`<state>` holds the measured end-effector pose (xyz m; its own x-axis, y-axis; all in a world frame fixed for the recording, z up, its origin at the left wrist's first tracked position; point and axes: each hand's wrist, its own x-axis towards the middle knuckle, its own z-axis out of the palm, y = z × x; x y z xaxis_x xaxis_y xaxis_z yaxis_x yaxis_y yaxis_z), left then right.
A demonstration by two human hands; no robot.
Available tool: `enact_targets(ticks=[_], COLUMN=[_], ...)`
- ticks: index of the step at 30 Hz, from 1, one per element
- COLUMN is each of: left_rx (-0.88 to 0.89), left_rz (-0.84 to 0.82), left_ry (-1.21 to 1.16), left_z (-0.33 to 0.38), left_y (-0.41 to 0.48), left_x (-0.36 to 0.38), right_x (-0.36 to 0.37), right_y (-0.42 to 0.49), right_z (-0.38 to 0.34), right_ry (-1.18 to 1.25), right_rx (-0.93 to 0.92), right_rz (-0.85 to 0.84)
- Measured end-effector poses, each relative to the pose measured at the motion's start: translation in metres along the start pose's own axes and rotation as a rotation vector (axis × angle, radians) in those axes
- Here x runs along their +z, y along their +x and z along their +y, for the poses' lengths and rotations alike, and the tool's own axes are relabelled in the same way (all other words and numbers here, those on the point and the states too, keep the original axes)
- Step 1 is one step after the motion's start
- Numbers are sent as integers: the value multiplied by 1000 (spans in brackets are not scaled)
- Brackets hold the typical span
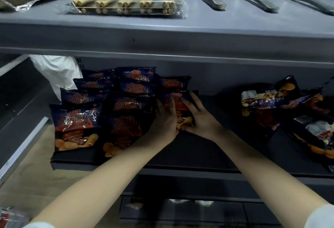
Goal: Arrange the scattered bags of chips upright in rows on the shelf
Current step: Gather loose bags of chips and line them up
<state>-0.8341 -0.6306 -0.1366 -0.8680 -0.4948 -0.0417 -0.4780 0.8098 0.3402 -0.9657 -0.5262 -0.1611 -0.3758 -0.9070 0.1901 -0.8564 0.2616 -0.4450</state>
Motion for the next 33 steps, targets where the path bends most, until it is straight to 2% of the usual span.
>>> enact_targets(ticks=[6,18,25,33], left_rx=[12,-13,148,291], left_rz=[29,-19,73,30], left_ry=[51,-28,70,223], left_z=[-8,-5,-2,-3], left_y=[-4,6,-8,-23], left_x=[19,18,14,21], right_x=[8,14,17,15], right_y=[26,26,1,-42], right_z=[9,8,-4,-17], right_ry=[6,5,-40,-158], right_rx=[-20,-11,81,267], right_rz=[0,68,115,161])
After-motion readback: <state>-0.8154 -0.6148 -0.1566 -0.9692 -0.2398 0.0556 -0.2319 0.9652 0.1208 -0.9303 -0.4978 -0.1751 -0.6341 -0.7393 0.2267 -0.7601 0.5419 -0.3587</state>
